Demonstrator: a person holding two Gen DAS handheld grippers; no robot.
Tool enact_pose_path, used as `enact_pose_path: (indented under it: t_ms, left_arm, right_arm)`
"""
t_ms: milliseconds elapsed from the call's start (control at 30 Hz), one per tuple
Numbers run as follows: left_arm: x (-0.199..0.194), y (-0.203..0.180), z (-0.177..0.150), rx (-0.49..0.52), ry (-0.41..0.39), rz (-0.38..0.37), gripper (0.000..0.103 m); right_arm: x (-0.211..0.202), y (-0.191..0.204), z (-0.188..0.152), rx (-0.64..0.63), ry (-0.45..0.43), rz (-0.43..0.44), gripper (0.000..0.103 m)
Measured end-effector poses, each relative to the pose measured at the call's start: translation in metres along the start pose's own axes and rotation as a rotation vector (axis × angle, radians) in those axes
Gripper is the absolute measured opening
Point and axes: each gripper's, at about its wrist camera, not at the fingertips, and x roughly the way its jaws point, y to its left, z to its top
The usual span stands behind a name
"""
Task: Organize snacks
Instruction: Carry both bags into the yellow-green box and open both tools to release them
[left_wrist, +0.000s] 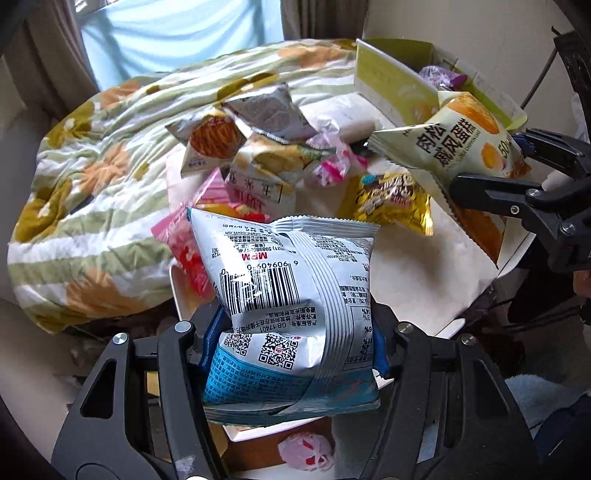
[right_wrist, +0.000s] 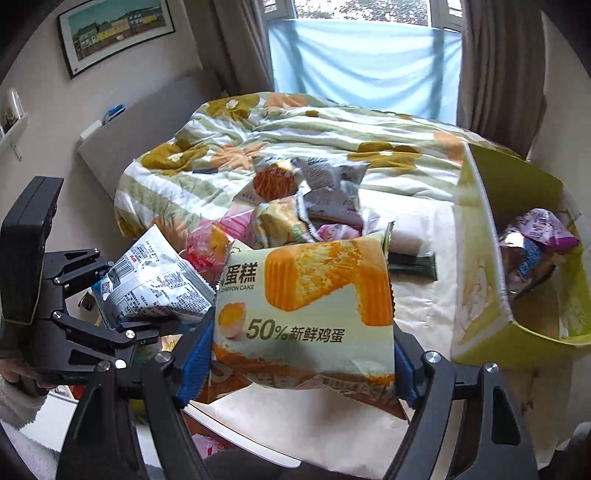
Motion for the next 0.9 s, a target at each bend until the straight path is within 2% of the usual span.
enact_pose_path:
  t_ms: [233, 433, 667, 900]
  left_arm:
    - [-0.032, -0.033, 0.071, -0.014, -0.115, -0.010, 0.058]
    - [-0.032, -0.090, 0.149, -0.019, -0.168, -0.054, 0.058]
    - [0.011, -0.175, 0.230, -0.033, -0.147, -0.114, 0.058]
    - [0.077, -0.245, 0.260, -0.054, -0.073, -0.118, 0.058]
  right_arm:
    - [-0.065, -0.063, 0.013, 0.096, -0.088, -0.109, 0.076]
    - [-0.103, -0.138, 0.020, 0.176, -0.112, -0.207, 0.076]
    - [-0.127, -0.225, 0.021, 0.234, -0.118, -0.254, 0.076]
    - [-0.125, -0.290, 0.019, 0.243, -0.083, -0.241, 0.076]
